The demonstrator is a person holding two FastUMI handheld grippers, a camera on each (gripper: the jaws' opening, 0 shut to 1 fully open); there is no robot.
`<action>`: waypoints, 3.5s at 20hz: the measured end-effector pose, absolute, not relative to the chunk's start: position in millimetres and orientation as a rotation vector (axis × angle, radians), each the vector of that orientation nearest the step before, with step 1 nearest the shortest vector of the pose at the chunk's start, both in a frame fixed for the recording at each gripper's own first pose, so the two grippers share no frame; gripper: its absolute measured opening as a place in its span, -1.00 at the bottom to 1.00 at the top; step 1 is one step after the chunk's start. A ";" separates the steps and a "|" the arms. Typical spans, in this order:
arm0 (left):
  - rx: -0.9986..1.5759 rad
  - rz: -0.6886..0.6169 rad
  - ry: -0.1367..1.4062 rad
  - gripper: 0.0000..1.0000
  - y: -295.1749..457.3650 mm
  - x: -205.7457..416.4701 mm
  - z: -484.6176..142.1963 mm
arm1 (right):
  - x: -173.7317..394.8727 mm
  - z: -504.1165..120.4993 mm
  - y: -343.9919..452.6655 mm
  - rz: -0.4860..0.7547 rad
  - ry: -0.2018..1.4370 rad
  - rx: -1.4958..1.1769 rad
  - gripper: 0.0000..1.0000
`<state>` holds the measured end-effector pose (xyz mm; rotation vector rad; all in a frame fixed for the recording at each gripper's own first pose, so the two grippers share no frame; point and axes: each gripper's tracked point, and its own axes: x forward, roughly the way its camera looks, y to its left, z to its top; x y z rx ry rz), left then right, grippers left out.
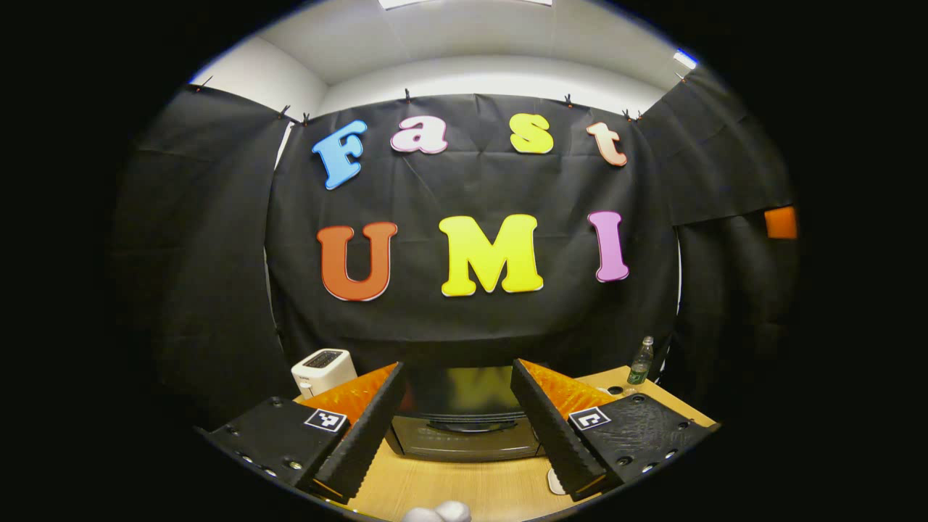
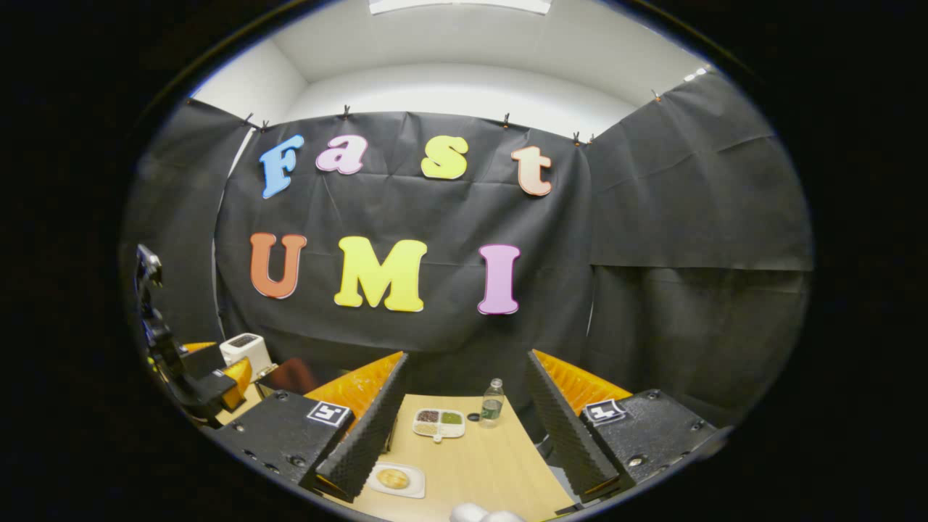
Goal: Open the electric oven with the left hand, put the food in, and close the electric oven.
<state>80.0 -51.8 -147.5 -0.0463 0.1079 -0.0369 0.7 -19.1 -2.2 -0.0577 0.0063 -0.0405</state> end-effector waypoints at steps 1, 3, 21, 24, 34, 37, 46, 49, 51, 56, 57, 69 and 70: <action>-0.045 -0.052 0.114 0.90 -60.1 86.1 -160.7 | -1.1 -2.4 -22.2 -0.050 0.009 -0.062 1.00; -0.056 -0.073 0.140 0.90 -74.6 100.9 -188.2 | -3.1 -5.1 -27.1 -0.064 0.023 -0.064 1.00; -0.077 -0.043 0.339 0.95 -75.0 173.0 -310.8 | 11.4 -32.3 -45.1 -0.125 0.106 -0.087 1.00; -0.054 -0.039 0.350 0.97 -74.7 170.9 -312.9 | 13.4 -37.6 -45.0 -0.119 0.120 -0.078 1.00; -0.065 -0.037 0.385 0.97 -71.6 142.2 -315.7 | 13.3 -45.5 -47.8 -0.109 0.130 -0.072 1.00; -0.064 -0.040 0.393 0.97 -71.8 128.8 -318.8 | 12.5 -49.4 -47.2 -0.099 0.138 -0.068 1.00; -0.072 -0.036 0.458 0.96 -70.6 77.1 -342.1 | 1.5 -59.5 -45.9 -0.085 0.146 -0.073 1.00; -0.077 -0.033 0.487 0.97 -70.0 64.3 -352.6 | -0.9 -59.9 -46.1 -0.083 0.141 -0.077 1.00; -0.077 -0.032 0.504 0.96 -70.0 56.4 -357.2 | -3.1 -63.5 -45.6 -0.079 0.143 -0.074 1.00; -0.119 -0.048 0.576 0.98 -72.2 34.9 -380.4 | -4.6 -74.0 -47.4 -0.080 0.166 -0.068 1.00; -0.124 -0.051 0.587 0.98 -72.2 31.8 -383.7 | -5.4 -74.4 -47.9 -0.081 0.165 -0.069 1.00; -0.238 -0.044 0.815 0.92 -76.9 -2.0 -451.8 | -4.7 -86.5 -44.2 -0.072 0.181 -0.070 1.00; -0.223 -0.053 0.813 0.80 -76.6 0.3 -451.7 | -5.0 -87.7 -44.9 -0.073 0.182 -0.073 1.00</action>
